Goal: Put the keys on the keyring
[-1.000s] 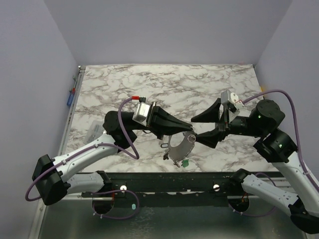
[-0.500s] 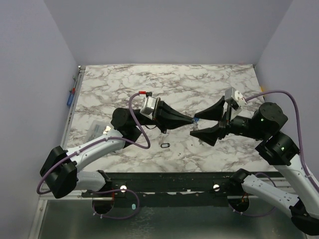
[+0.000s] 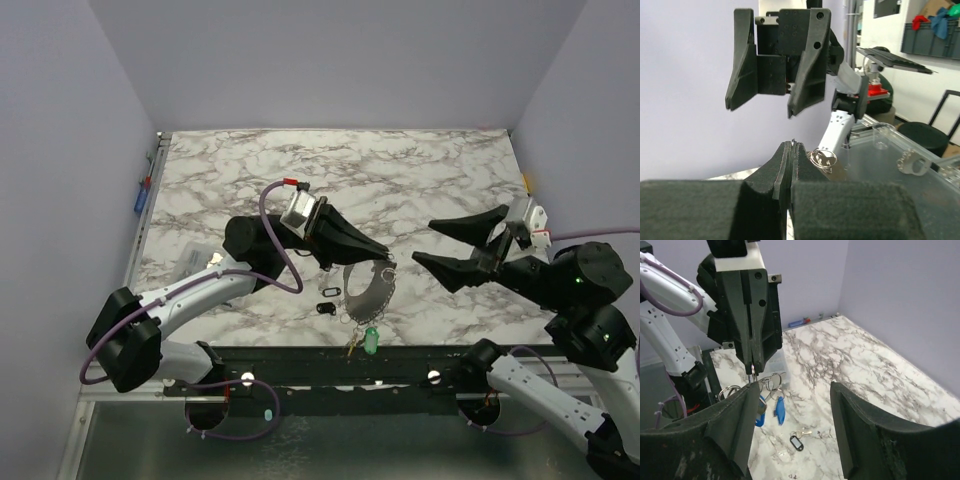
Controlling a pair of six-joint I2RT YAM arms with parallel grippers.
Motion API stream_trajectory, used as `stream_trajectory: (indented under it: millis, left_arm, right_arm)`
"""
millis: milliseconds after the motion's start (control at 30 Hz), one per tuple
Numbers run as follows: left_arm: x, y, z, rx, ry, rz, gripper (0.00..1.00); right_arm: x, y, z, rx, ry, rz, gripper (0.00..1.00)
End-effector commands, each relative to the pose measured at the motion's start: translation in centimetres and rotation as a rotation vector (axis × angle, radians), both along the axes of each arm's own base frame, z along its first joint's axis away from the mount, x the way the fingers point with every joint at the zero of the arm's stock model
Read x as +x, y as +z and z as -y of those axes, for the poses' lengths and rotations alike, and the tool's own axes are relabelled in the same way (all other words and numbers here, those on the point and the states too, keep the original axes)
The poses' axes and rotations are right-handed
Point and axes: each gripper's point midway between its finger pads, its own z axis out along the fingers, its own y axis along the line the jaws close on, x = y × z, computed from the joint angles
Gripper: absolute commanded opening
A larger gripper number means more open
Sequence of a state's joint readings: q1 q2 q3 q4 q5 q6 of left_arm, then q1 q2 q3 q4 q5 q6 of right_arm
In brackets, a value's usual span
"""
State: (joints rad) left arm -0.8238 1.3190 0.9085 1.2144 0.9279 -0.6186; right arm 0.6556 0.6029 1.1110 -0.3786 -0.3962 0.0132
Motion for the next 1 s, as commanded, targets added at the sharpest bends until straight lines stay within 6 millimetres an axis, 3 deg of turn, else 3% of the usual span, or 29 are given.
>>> stream_trajectory:
  millis: [0, 267, 967]
  left_arm:
    - [-2.1, 1.8, -1.2, -0.012, -0.098, 0.074, 0.0]
    - [-3.5, 3.1, -1.9, 0.001, -0.164, 0.101, 0.0]
    - [-3.2, 4.2, -1.9, -0.037, -0.154, 0.103, 0.0]
  right_arm:
    - [-0.8, 0.4, 0.6, -0.057, 0.008, 0.089, 0.64]
    - [-4.1, -2.9, -2.5, -0.169, 0.323, -0.029, 0.52]
    - [-5.9, -3.4, -4.1, -0.16, 0.504, -0.085, 0.48]
